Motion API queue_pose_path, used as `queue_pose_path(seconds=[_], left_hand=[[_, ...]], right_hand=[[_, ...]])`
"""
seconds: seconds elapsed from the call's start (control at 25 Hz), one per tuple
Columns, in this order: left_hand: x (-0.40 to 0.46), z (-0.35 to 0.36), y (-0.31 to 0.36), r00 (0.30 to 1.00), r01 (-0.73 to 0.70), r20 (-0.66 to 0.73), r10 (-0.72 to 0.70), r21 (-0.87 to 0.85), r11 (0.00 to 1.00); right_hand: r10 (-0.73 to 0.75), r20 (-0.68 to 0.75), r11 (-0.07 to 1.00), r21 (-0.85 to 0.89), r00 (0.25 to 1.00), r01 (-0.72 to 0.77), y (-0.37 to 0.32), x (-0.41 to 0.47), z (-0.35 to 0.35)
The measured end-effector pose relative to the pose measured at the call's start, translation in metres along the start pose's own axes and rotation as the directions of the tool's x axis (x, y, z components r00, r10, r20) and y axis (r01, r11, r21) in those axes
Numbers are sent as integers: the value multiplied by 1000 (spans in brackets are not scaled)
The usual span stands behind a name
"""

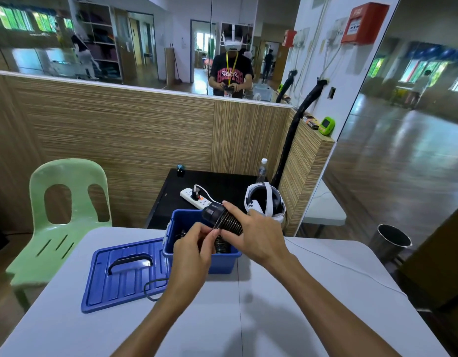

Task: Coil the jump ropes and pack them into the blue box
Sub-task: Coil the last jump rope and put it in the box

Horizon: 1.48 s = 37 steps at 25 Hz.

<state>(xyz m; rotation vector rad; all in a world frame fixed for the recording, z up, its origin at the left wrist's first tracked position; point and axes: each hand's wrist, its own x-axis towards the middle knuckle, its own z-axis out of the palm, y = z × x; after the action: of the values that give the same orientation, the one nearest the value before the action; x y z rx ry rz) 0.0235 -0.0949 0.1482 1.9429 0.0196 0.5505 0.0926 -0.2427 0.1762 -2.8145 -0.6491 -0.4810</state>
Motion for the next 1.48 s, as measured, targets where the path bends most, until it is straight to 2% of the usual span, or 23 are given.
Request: queue_pose_path(seconds=[0.16,0.24,0.48,0.56,0.68,0.8,0.88,0.96,1.04,1.16,1.32,1.4,1.48], left_hand=[[-8,-5,-14,973,207,147,-176,-230,951],[-10,-6,-19,960,250,200,-197,-285,925],[-12,-2,-26,989,102,137,-65,-285,953],[-10,1,-30,996,54,81,-39,-203,978],[-12,2,-38,997,-72,10,72,31,997],[-15,6,-44,977,-196,-27,212,280,940],[-12,10,-43,970,-199,-59,235,360,912],[-11,14,-38,988,-113,-80,134,233,966],[-13,17,-34,1000,-9,-13,9,27,1000],[-10,15,-29,982,94,162,-94,8,996],[-7,9,-44,917,300,265,-299,36,953],[-18,0,-61,861,447,267,-433,9,894],[-25,-10,-76,791,574,279,-545,-30,818]], right_hand=[[45,-8,999,26,999,-45,8,4,-3],[38,-11,999,36,999,-37,9,0,0],[46,-13,994,95,999,-45,11,-2,6],[58,-7,993,106,998,-57,12,-3,6],[78,17,992,93,997,-80,12,-5,10],[97,25,991,88,995,-99,14,-4,15],[98,20,992,77,995,-100,14,-5,18],[102,5,993,66,995,-102,12,-4,20],[105,-4,993,55,994,-105,13,-3,20],[110,15,993,46,994,-110,14,-5,22],[178,-29,982,72,984,-176,18,-5,17],[233,-52,970,81,971,-229,28,1,6],[227,-50,973,54,973,-224,34,1,2]])
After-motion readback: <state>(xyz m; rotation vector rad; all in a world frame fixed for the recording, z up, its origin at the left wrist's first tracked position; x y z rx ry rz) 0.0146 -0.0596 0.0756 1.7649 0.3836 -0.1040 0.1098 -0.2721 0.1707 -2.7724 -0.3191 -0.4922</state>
